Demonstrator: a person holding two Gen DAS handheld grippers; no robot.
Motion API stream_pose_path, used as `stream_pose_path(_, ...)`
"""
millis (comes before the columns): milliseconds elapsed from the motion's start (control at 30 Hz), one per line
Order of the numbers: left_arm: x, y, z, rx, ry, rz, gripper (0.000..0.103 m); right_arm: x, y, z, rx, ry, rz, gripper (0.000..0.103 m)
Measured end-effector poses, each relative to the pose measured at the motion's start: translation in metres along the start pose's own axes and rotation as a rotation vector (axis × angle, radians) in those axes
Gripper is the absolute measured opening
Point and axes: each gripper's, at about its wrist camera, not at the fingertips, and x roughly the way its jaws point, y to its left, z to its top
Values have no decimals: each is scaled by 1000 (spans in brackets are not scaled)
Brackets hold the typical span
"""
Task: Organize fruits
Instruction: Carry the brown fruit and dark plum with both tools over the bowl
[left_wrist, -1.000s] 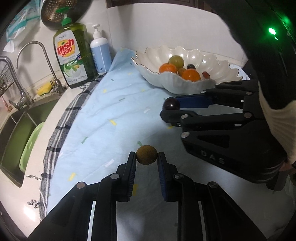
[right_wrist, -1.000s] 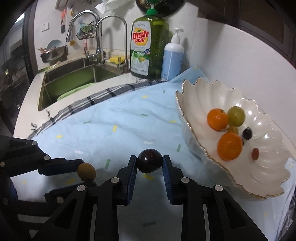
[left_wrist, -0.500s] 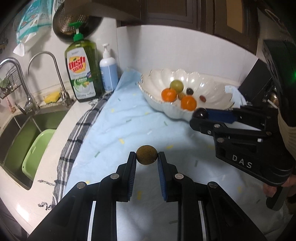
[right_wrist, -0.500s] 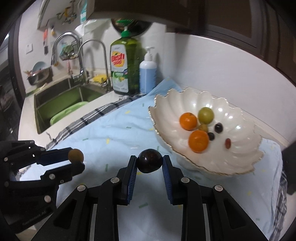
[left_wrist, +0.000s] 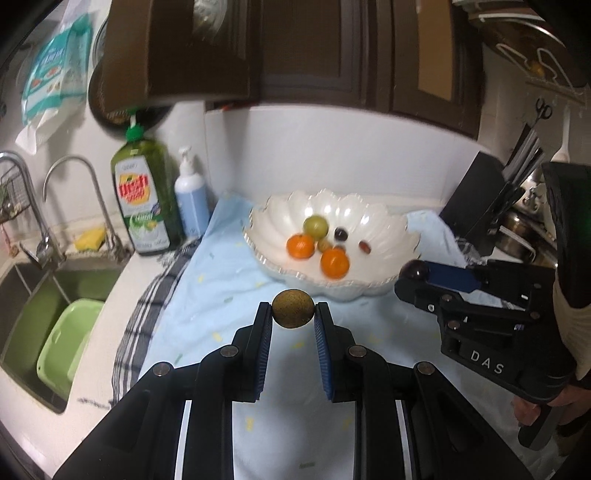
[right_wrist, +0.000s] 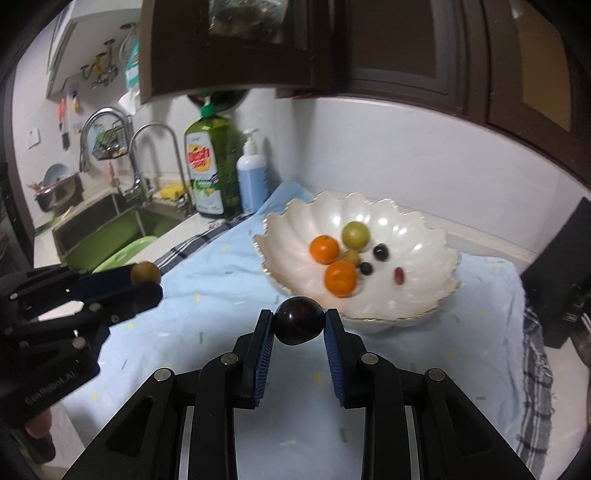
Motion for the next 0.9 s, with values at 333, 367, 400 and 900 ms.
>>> stream_pose_path(333, -1, -14, 40, 57, -100, -30, 24, -16, -23, 22, 46, -72, -64, 29)
stream_pose_path(367, 1, -15, 43, 63, -104, -28, 24, -16, -26, 25, 47, -80, -73, 29)
stream_pose_path(400, 2, -15, 46, 64, -105, -30, 24, -16, -28, 27, 49, -84, -78, 29)
stream_pose_path(900, 69, -13, 84, 79, -48, -47, 24, 26, -58, 52, 89, -49, -132, 29)
